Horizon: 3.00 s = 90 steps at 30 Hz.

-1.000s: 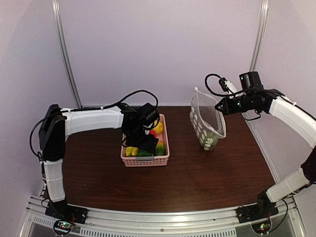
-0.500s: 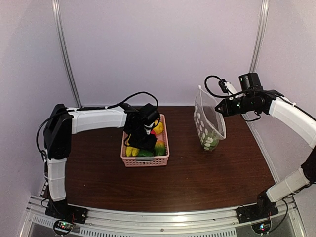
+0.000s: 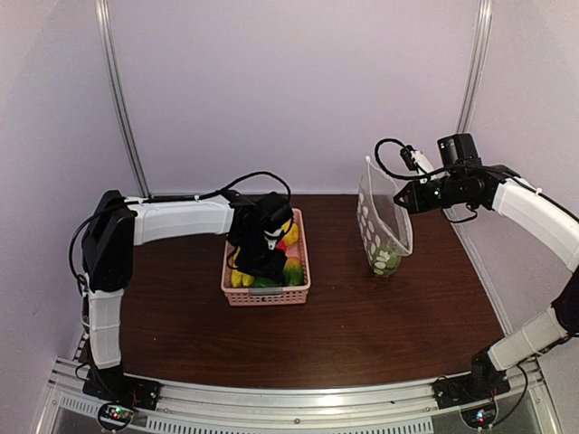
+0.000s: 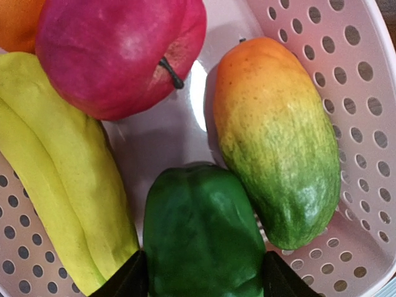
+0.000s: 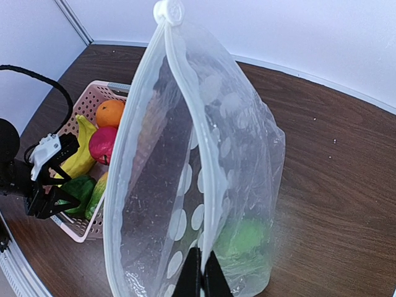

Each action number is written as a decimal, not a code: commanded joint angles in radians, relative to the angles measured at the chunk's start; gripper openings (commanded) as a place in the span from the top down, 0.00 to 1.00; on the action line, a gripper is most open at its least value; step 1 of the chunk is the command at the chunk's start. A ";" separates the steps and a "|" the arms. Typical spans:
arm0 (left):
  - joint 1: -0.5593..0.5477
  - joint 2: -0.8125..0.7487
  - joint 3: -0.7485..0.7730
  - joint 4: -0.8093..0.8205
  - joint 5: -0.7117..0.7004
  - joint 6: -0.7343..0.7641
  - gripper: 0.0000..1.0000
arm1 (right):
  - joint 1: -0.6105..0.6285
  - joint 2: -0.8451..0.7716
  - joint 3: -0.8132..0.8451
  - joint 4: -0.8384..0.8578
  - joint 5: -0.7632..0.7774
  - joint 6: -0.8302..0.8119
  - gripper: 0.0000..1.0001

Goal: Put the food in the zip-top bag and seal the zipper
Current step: Pick up the fake vegetable from the bin, then place the fake vegetable in the zipper food storage bag, then pick up the fake fruit from the bin.

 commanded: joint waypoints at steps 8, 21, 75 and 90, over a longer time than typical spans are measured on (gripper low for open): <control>0.006 -0.061 0.130 -0.090 -0.047 0.070 0.56 | -0.001 -0.021 0.045 -0.031 0.047 -0.036 1.00; 0.005 -0.143 0.231 0.053 -0.043 0.072 0.61 | 0.002 0.032 0.147 -0.125 0.091 -0.138 1.00; -0.069 0.007 0.270 0.924 0.457 -0.357 0.16 | 0.037 0.039 0.164 -0.103 0.015 0.005 1.00; -0.056 -0.291 -0.102 0.214 0.079 0.447 0.23 | 0.030 0.050 0.137 -0.079 -0.013 -0.017 1.00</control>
